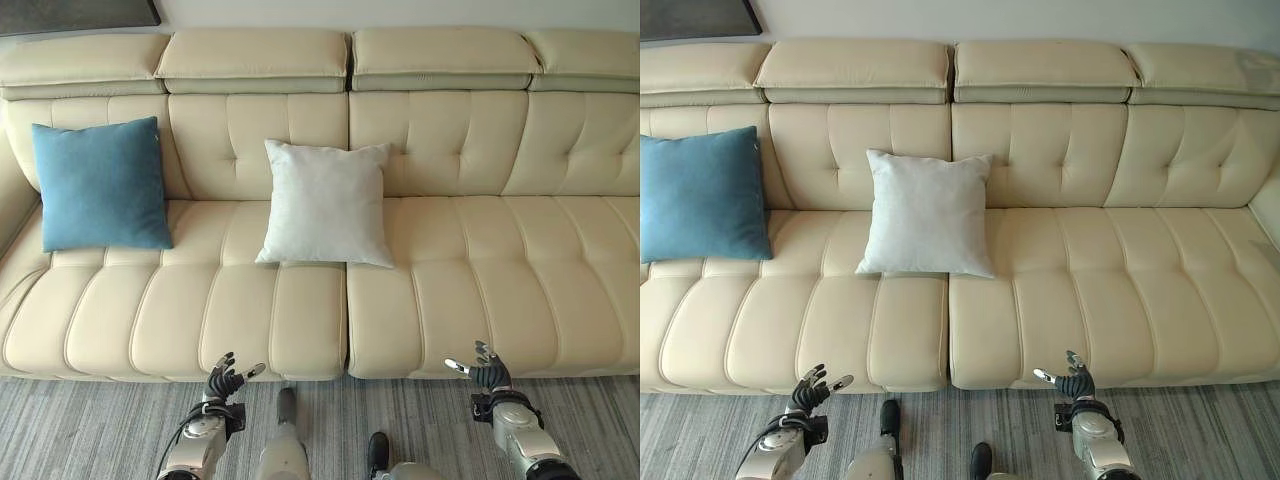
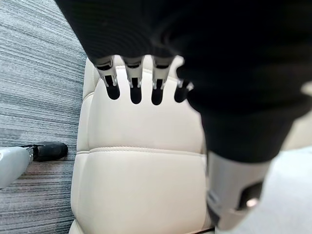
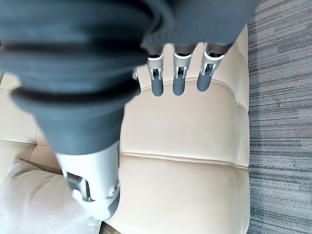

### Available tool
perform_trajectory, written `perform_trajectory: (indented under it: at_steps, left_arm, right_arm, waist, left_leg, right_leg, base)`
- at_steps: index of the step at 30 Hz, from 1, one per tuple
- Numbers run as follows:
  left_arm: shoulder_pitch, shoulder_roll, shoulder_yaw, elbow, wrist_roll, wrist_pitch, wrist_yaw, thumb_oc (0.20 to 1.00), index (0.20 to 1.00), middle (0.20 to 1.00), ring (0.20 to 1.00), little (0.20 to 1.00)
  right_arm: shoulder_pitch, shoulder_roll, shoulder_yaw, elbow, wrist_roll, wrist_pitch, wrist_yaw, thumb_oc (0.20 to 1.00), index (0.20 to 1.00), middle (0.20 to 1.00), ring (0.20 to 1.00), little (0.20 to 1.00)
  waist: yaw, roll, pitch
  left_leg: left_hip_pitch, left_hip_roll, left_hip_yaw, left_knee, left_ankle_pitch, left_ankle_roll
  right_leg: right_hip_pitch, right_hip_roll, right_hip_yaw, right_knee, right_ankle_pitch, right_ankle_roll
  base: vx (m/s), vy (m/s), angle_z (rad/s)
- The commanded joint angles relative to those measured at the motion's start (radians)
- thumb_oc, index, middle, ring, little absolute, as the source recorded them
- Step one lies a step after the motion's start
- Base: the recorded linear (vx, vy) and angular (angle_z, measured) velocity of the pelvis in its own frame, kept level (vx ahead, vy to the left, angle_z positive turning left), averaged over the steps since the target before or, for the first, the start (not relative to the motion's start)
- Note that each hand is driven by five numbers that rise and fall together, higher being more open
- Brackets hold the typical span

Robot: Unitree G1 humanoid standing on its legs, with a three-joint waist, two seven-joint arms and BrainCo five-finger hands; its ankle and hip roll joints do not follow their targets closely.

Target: Pick up all the scattered cushions and arrange them neatly on the sofa.

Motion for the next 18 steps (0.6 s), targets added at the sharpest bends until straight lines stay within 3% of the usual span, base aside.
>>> perform_trajectory:
  at_steps: [1, 7, 18]
  left_arm:
    - [-0.028, 0.021, 0.023, -0.057, 0.004, -0.038, -0.002, 1.000, 1.000, 1.000, 1.000, 1.000]
    - [-0.006, 0.005, -0.005, -0.054, 0.046, -0.017, -0.017, 1.000, 1.000, 1.000, 1.000, 1.000]
    - [0.000, 0.015, -0.012, -0.037, 0.105, 0.005, -0.037, 1.000, 1.000, 1.000, 1.000, 1.000]
  right_arm:
    - [-0.040, -0.003, -0.004, -0.076, -0.003, -0.028, 0.011, 1.000, 1.000, 1.000, 1.000, 1.000]
    - [-0.014, 0.008, -0.022, -0.073, -0.001, -0.019, 0.017, 1.000, 1.000, 1.000, 1.000, 1.000]
    - [0.024, 0.044, -0.039, -0.072, 0.002, -0.001, 0.017, 1.000, 1.000, 1.000, 1.000, 1.000]
  waist:
    - [-0.024, -0.014, -0.013]
    - [-0.056, 0.026, -0.067]
    - [-0.080, 0.022, -0.049]
  left_leg:
    - [0.110, -0.058, -0.010, 0.084, -0.290, 0.081]
    - [0.229, -0.064, 0.009, -0.133, -0.252, 0.082]
    - [0.243, -0.110, 0.054, -0.154, -0.272, 0.122]
  right_leg:
    - [-0.017, -0.022, 0.010, 0.030, -0.117, 0.100]
    - [-0.021, -0.009, -0.014, 0.029, -0.106, 0.112]
    - [-0.085, -0.055, 0.050, 0.042, -0.034, 0.166]
  base:
    - [-0.03, 0.080, 0.10]
    - [0.02, 0.127, 0.24]
    - [-0.08, 0.133, -0.15]
